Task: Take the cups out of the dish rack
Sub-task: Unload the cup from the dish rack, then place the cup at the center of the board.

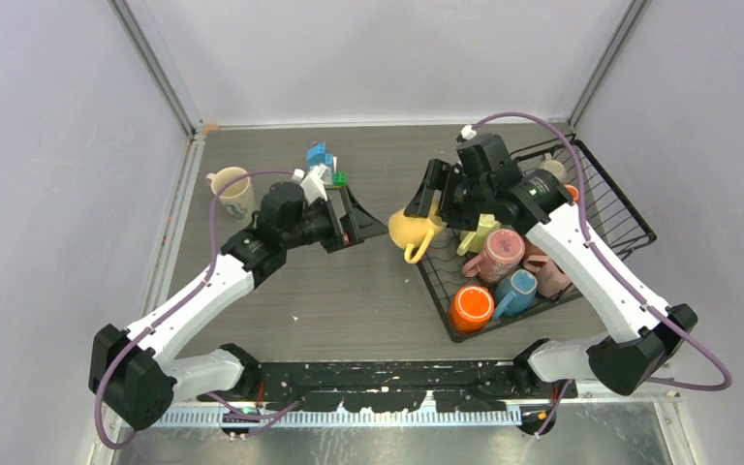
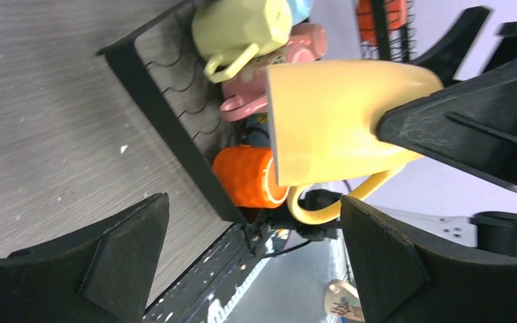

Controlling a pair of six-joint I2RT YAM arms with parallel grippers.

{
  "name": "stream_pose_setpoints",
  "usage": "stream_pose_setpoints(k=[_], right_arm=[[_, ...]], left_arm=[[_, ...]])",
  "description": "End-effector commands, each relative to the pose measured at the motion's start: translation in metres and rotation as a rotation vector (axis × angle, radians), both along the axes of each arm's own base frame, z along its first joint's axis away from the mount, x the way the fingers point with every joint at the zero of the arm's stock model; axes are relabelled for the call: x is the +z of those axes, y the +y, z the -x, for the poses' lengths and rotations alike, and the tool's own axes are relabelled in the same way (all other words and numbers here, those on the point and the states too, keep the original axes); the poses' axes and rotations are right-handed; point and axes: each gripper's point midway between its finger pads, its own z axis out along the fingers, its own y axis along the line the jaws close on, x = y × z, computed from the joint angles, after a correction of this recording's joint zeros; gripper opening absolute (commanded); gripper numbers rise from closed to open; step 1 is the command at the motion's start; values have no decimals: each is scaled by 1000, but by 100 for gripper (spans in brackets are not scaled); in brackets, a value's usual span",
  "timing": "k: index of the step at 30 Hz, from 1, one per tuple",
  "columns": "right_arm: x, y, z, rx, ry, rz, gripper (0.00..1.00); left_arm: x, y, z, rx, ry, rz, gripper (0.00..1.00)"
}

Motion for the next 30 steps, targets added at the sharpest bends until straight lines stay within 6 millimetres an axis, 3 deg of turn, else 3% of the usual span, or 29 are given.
stream_pose_setpoints(k=[1,9,17,25,30], right_arm=[[67,33,-8,77,-102,-310,15],[93,50,-12,112,-104,-527,15],[101,55,-13,145,-92,-672,15],[94,58,-11,159,-59,-720,15],[90,62,-11,171,-44,-749,16]], left_arm=[[51,-9,0,-51,-64,201,100],[88,-22,-1,-86,-41,420,93],[113,-20,0,-109,-50,585,67],[124,-14,2,-104,-81,619,51],[132,-13,0,-103,-92,650,28]])
